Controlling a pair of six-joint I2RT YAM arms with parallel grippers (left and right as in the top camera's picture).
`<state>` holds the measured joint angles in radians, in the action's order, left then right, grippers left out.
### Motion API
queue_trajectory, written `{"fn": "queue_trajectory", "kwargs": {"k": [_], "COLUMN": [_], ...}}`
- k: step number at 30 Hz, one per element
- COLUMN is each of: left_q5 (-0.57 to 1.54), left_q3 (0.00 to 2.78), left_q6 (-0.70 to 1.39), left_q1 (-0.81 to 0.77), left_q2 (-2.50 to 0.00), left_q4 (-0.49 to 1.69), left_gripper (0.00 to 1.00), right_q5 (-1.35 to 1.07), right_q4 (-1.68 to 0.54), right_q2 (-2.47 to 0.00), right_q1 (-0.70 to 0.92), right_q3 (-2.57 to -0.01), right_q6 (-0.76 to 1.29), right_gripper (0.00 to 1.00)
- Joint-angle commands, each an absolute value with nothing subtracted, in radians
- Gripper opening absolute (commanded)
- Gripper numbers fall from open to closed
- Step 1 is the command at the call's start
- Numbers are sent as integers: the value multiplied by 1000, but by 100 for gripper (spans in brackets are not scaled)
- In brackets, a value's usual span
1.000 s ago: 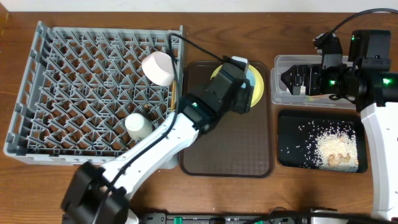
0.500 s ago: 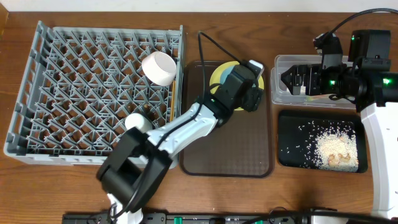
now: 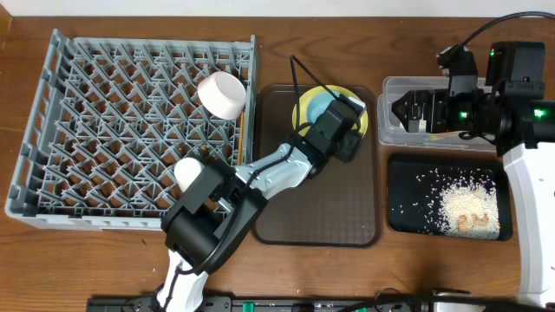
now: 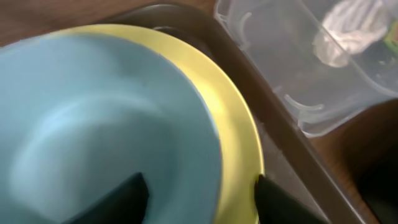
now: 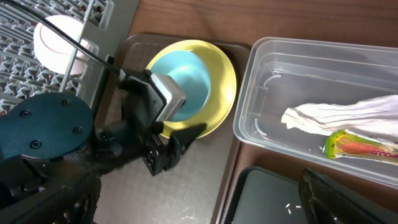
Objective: Sort waste into correct bins and load items into the dishwasher
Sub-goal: 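Reach the left gripper to the blue bowl and grasp its rim, then carry the blue bowl into the dish rack and release it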
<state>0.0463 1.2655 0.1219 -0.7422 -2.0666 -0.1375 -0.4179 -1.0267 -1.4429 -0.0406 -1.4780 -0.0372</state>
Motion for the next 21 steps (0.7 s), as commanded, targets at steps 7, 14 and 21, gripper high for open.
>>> {"fn": "queue_trajectory", "kwargs": {"k": [7,14,21], "left_q5": [6,6,7], "left_q3": [1267,1268,1270], "left_q6": [110,97,99], "left_q1": [-740,-740,-740], "left_q2": [-2077,-2066,-1925], "left_q4": [-120,-123,-119], "left_gripper": [29,15,8], "right_q5": [-422,-422,-422], "right_q4": [-1026,-1026,-1026], "right_q2": [-1445,-1445,-1445], "right_q1": [-44,-44,-44], "right_q3": [-1482,-1482,-1482], "right_q6": [-43,-43,-42], "right_gripper": [99,99,99]}}
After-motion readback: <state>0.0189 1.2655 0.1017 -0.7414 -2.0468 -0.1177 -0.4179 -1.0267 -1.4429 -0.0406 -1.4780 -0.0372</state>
